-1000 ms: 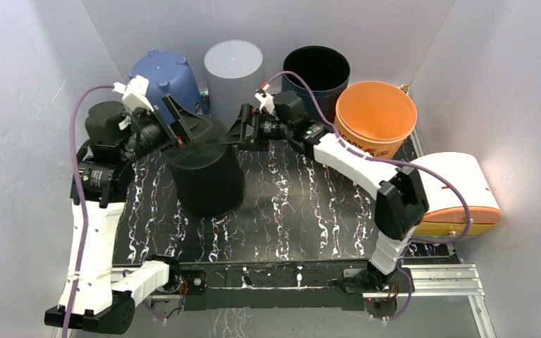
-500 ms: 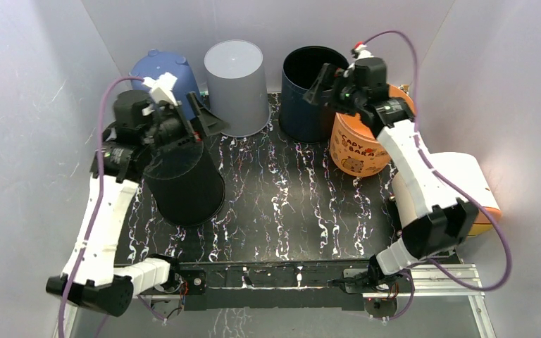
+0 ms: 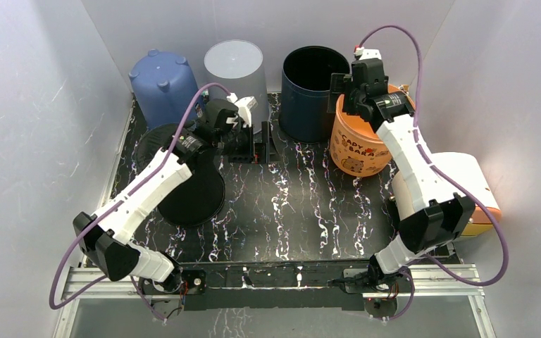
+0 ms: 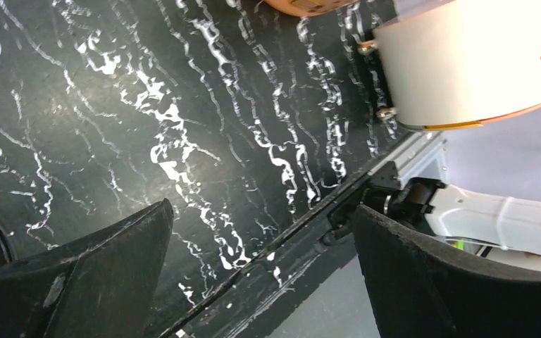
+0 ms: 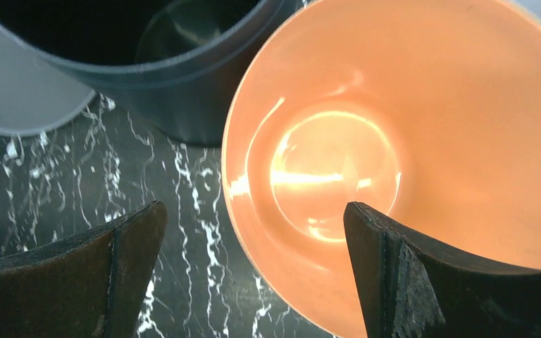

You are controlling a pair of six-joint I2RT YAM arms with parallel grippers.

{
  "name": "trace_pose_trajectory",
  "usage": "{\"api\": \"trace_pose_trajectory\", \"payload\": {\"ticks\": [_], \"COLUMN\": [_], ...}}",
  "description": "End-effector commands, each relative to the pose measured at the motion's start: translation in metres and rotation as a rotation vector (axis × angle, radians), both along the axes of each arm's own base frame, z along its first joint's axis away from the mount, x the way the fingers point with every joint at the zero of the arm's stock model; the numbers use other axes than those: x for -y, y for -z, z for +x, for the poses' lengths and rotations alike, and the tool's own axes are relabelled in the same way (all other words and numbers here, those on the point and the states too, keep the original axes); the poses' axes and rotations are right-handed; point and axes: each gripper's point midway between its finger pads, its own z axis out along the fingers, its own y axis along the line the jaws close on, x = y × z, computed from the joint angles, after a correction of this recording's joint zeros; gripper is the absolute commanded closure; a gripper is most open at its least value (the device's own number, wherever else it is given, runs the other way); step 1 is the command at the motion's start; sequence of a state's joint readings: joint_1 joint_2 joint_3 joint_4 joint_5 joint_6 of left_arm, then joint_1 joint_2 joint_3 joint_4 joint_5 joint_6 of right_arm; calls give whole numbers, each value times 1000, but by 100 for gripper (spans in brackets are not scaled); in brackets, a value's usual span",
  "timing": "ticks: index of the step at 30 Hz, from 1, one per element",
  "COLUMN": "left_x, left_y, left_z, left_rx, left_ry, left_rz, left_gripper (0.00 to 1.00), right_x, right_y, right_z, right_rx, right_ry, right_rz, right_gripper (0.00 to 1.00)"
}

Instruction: Turn the large container upside down

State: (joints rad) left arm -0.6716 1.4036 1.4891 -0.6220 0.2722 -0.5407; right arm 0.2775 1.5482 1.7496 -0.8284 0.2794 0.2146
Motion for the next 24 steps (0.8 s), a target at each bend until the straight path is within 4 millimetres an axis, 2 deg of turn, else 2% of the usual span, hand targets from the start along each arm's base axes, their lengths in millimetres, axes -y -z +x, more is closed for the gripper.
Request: {"api": "trace_pose_trajectory", "payload": {"ticks": [1,4,7,9,11,16,20,22,24], "left_x": [-8,-16,-34,-52,-73,-110,-134,-129,-121], "left_y": [38,54,64,72,79,69,61,45,19], "left_z": [7,10,15,20,25,27,37,43,47], "left_rx": [-28,-46,-60,-90,-129,-126,-108,-88,-55], "left_ry": [-30,-73,-126,-167,-218,-299,-336,-303,-283], "left_rz": [87,122,143,149,146,176,212,178,131], "left_gripper": [2,2,2,2,2,2,2,2,2], "right_x": [-8,-14,-19,-21,-24,-33,-55,-73,-89], "right_y": [15,28,42,51,51,34,19,3,-18], "right_z": [-6,-10,-12,-12,-12,-14,-22,-30,-39], "right_rx": [-59,-99,-136,-164,-169,-141,-135,-104,-60], "right_ry": [-78,-118,-145,-150,-154,-192,-267,-326,-379], "right_rz": [-22,-10,-1,4,18,60,166,248,332], "right_gripper": [3,6,12,19,31,67,98,100,100]}}
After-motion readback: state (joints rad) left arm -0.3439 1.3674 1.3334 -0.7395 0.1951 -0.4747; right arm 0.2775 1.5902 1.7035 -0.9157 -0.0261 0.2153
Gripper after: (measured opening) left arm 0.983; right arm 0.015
